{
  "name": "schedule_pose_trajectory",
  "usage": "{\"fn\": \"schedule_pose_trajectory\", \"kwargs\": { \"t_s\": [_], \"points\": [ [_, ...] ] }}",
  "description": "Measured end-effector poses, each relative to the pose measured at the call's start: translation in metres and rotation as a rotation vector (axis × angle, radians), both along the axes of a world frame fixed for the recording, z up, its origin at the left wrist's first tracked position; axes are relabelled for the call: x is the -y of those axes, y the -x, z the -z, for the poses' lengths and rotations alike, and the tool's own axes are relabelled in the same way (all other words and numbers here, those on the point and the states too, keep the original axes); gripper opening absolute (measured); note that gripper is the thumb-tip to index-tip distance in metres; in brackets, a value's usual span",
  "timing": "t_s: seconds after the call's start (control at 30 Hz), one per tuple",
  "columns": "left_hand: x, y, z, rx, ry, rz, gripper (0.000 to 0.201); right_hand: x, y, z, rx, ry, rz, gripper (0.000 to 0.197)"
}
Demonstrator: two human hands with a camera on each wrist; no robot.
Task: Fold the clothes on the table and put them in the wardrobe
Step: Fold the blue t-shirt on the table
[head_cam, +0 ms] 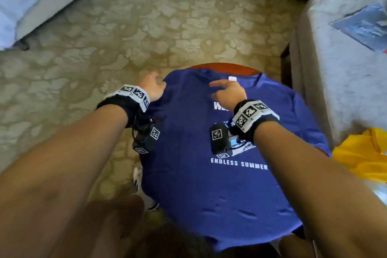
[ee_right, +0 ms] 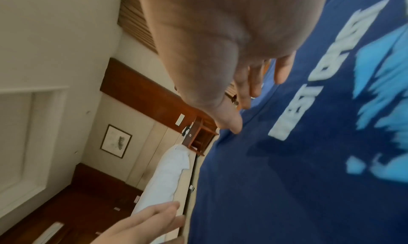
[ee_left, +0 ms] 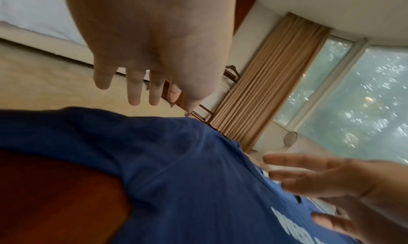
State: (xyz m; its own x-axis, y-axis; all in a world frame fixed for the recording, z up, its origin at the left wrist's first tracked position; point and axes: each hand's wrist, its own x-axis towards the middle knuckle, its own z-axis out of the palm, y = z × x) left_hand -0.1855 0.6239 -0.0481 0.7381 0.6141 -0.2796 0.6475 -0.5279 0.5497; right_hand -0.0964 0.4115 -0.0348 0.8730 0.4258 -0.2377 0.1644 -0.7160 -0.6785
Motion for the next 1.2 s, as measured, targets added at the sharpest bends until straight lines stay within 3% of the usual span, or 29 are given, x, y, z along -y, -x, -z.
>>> {"fn": "schedule_pose_trajectory", "kwargs": {
  "t_s": [0.2,0.3,0.33,0.43,0.57,0.67,0.77,0.87,1.0,1.13,1.2],
  "points": [
    [-0.030,0.019,0.023,-0.064,0.234,-0.102,0.060,-0.066,0.006,0.021,0.048,0.225,-0.230,0.054],
    [-0.043,0.017,0.046,-0.070,0.348,-0.123,0.092,-0.078,0.004,0.031,0.032,0.326,-0.196,0.063],
    [-0.045,0.017,0.049,-0.075,0.397,-0.143,0.092,-0.081,0.003,0.032,0.031,0.335,-0.186,0.065],
    [-0.048,0.015,0.051,-0.059,0.561,-0.177,0.061,-0.091,0.000,0.030,-0.002,0.305,-0.163,0.072],
    [-0.056,0.013,0.048,0.003,0.943,-0.205,0.068,-0.106,-0.012,0.032,-0.050,0.305,-0.171,0.079],
    [-0.060,0.011,0.043,-0.060,0.923,-0.235,0.070,-0.111,-0.022,0.036,-0.043,0.314,-0.206,0.081],
    [-0.062,0.004,0.050,-0.043,0.797,-0.213,0.038,-0.114,-0.031,0.035,-0.035,0.302,-0.225,0.080],
    [-0.081,-0.007,0.078,0.016,0.718,-0.281,0.050,-0.117,-0.038,0.035,-0.008,0.299,-0.231,0.080],
    [-0.094,-0.012,0.072,0.105,0.659,-0.355,0.032,-0.111,-0.037,0.037,-0.001,0.218,-0.211,0.081],
    [-0.109,-0.015,0.072,0.155,0.716,-0.406,0.080,-0.100,-0.032,0.039,-0.013,-0.035,-0.041,0.078],
    [-0.098,-0.011,0.043,0.232,0.661,-0.413,0.061,-0.093,-0.031,0.038,-0.033,-0.212,0.085,0.073]
  ]
}}
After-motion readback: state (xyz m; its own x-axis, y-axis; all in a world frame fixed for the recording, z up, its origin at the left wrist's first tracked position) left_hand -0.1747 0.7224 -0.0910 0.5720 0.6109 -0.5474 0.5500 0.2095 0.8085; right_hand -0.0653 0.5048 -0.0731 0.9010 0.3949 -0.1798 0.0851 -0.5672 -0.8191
